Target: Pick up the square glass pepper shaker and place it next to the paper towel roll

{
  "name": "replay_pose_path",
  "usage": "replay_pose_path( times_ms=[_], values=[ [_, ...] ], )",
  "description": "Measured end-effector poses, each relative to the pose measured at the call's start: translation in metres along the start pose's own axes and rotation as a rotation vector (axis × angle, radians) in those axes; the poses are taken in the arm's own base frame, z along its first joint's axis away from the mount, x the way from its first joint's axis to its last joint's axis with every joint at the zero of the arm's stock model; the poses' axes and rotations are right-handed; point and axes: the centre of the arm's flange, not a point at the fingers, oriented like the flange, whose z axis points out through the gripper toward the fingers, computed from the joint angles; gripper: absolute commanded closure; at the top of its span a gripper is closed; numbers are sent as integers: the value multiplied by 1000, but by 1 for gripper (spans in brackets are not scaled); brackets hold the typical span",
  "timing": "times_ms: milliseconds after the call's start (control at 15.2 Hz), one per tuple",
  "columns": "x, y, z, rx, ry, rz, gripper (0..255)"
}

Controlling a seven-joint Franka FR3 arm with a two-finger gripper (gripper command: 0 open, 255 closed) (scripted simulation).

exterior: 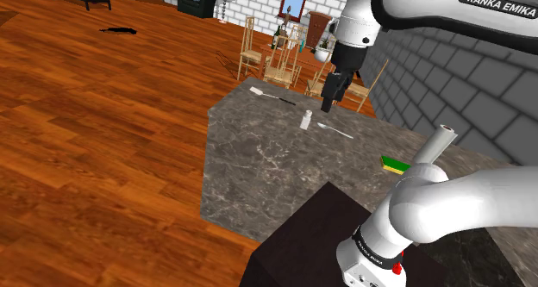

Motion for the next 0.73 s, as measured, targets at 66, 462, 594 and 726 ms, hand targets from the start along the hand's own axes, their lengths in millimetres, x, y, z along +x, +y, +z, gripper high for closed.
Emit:
replay_pose_path(
  times_ms=[66,462,594,726],
  values=[
    [0,0,0,0,0,0,0],
    [21,55,29,19,11,5,0],
    [32,79,41,26,17,6,0],
    [43,101,52,33,22,8,0]
  ],
)
